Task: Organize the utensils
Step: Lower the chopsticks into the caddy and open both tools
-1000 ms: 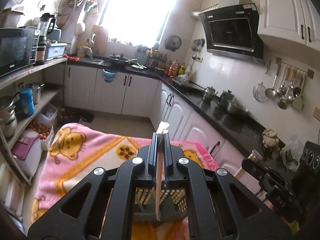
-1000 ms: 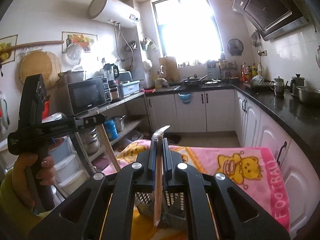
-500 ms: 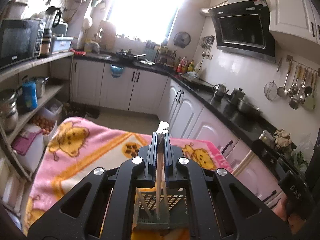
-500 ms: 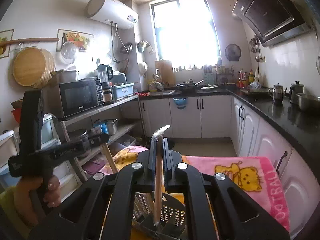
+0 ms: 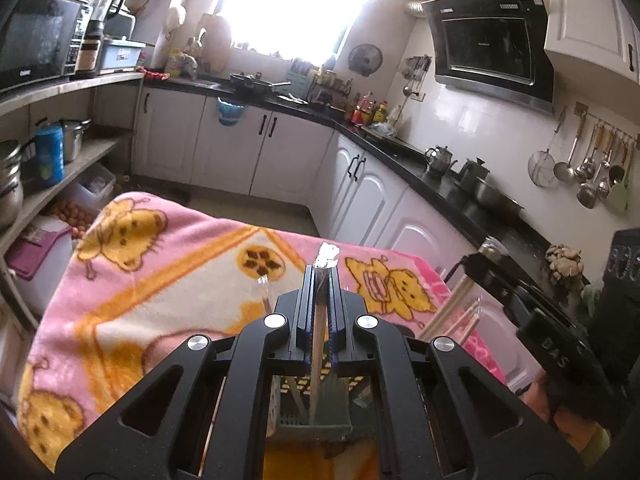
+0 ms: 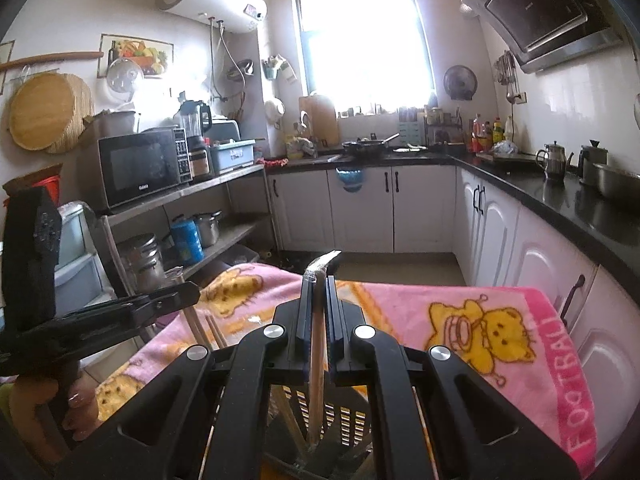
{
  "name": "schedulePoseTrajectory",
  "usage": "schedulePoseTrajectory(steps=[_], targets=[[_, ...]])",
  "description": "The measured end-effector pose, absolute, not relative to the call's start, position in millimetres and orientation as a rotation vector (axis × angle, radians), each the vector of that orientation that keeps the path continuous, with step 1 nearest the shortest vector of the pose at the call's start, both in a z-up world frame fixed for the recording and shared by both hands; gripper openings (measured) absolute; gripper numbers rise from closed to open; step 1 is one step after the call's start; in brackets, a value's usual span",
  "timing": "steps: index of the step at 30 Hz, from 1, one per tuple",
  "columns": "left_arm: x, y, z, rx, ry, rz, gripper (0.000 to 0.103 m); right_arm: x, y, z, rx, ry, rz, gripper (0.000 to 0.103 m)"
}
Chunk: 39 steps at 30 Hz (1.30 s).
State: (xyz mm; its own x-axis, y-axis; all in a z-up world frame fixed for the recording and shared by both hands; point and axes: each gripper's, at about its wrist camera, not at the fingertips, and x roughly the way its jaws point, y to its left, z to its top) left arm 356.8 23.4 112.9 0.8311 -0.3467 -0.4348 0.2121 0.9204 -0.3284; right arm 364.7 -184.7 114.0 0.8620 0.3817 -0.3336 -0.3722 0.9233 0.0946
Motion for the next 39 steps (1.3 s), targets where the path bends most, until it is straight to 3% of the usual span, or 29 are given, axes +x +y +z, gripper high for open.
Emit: schedulePoseTrajectory(steps=[14, 39], targets=[[354, 20, 85, -0.248, 0.535, -0.271, 0.001, 364, -184, 88, 0.046, 0.350, 0.410, 0.006], [349, 32, 83, -0.241, 0.554, -0.231, 0.002, 360, -206, 67, 0.090, 0.440, 0.391, 0.007]])
